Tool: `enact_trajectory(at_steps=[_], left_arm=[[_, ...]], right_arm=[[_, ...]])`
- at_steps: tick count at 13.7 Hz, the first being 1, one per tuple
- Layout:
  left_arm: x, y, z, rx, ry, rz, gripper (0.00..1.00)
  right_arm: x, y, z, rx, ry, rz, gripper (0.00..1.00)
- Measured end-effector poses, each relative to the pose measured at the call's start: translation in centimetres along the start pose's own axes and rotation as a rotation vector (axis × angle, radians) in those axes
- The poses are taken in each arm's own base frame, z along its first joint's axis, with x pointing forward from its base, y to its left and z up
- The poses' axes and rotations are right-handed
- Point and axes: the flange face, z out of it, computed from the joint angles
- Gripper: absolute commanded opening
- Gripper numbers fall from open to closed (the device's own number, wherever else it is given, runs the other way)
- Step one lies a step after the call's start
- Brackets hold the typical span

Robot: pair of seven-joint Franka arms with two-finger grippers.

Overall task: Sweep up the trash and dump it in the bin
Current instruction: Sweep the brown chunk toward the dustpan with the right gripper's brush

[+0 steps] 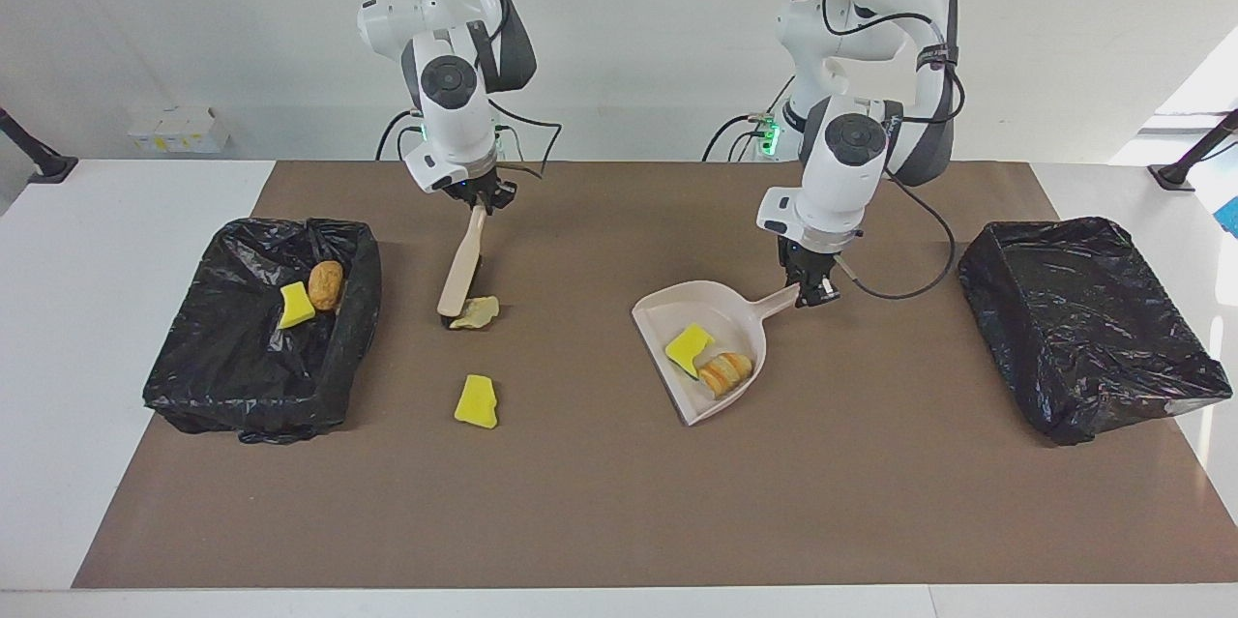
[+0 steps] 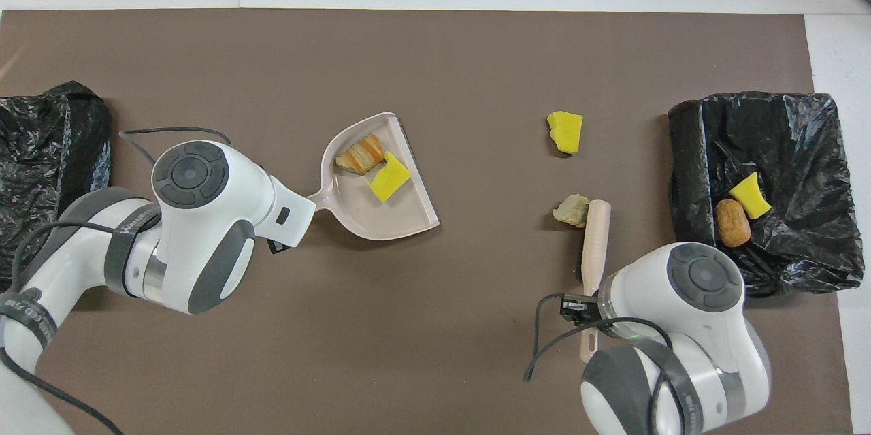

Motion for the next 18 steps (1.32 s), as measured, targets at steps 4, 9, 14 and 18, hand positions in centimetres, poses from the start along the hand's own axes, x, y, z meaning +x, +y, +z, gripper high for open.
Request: enact_trajectory(at_steps=[4,9,14,18], left_arm=[[2.2,2.3,0.1,-0.015,-0.015,0.036,0.00],[3.7,3.7,0.2,-0.011,-0.023,0.056,0.00],[4.2,4.2,0.2,-0.009,-0.024,0.069,0.00],[4.2,4.2,0.2,-0.009,-0.024,0.069,0.00]], right_arm=[[-1.0,-6.8,-1.9,0.098,0.031,-0.092,0.00],[-3.0,-14.4,-2.2,0.126,0.076,-0.236,0.00],[-2.9,-14.2,-4.6,0.115,0.096,-0.342,0.00],[4.2,-7.2,-7.2,0.067,0.185,-0.480,0.00]])
